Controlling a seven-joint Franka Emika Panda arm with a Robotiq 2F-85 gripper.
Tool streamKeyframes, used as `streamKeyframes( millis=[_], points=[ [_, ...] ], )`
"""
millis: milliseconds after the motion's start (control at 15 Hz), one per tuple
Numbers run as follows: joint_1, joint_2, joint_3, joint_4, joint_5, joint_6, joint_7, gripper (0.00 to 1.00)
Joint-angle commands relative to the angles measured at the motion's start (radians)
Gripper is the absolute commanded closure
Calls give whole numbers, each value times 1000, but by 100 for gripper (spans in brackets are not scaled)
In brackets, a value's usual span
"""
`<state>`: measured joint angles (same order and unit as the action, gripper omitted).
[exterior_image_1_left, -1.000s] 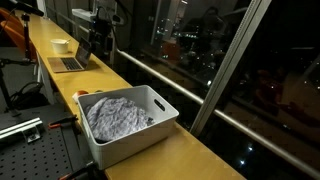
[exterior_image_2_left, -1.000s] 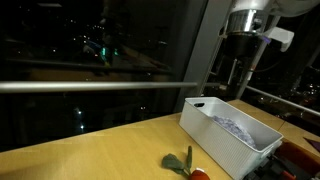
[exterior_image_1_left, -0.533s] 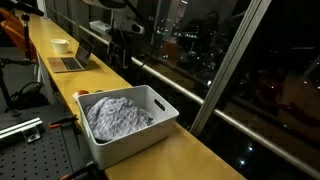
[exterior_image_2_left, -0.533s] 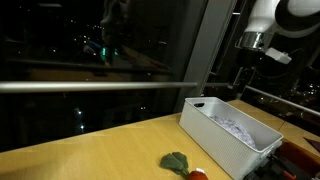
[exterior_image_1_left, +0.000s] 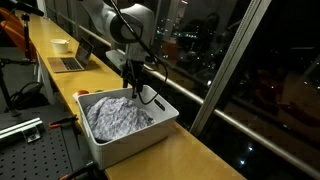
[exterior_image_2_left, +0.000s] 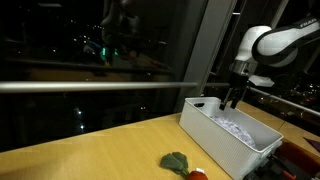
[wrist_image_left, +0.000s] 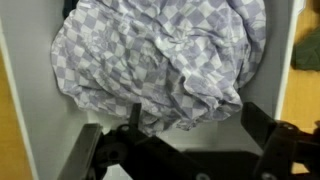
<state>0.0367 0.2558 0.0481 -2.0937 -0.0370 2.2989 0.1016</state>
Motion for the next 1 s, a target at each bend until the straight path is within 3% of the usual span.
streamKeyframes(
  millis=[0,533,600,733,933],
  points=[
    [-14,100,6,-12,89,76,-46,0],
    [-50,293,7,-56,178,206,-39,0],
    [-46,283,6,-71,179,208,-29,25],
    [-37,232,0,-112,176,204,-9,32],
    [-33,109,-8,-205,178,196,24,57]
  ],
)
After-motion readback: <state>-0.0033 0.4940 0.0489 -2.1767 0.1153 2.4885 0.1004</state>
